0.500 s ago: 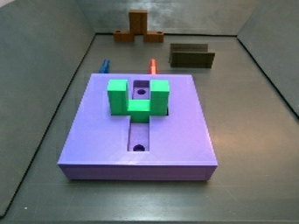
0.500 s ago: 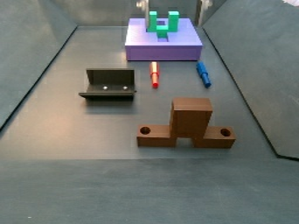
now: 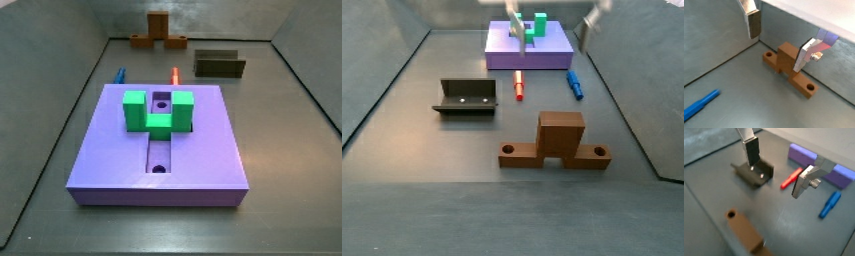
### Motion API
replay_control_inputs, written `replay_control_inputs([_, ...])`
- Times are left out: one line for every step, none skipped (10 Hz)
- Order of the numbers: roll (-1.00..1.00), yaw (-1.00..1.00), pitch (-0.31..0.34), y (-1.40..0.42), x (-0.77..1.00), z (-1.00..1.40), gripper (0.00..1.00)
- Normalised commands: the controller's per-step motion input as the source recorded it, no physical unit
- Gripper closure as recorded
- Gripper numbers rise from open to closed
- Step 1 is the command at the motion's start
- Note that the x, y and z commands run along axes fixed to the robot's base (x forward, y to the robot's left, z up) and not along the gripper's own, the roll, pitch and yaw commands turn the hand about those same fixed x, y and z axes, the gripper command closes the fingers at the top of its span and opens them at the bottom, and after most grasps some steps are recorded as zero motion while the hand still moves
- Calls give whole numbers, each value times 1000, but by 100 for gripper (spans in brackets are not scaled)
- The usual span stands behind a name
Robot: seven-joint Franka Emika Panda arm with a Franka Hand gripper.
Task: Pick up the brown object. Move up. Move to above the board. Insert the brown object.
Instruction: Pick up the brown object.
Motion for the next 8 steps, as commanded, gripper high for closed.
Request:
replay_control_inputs([-33,-223,-144,740,-51,-820,0])
replay_control_inputs([0,-229,-144,771,-11,-803,0])
replay_control_inputs([-91,-134,-109,831,6,-571,0])
replay_control_inputs([-140,-149,-76,691,97,-409,0])
replay_control_inputs([-84,-240,-91,640,-229,-480,0])
replay_control_inputs([-129,-151,-117,651,-326,-337,0])
replay_control_inputs([-161,-43,-80,483,-60,-186,0])
replay_control_inputs([-149,0,-63,209,0,-183,0])
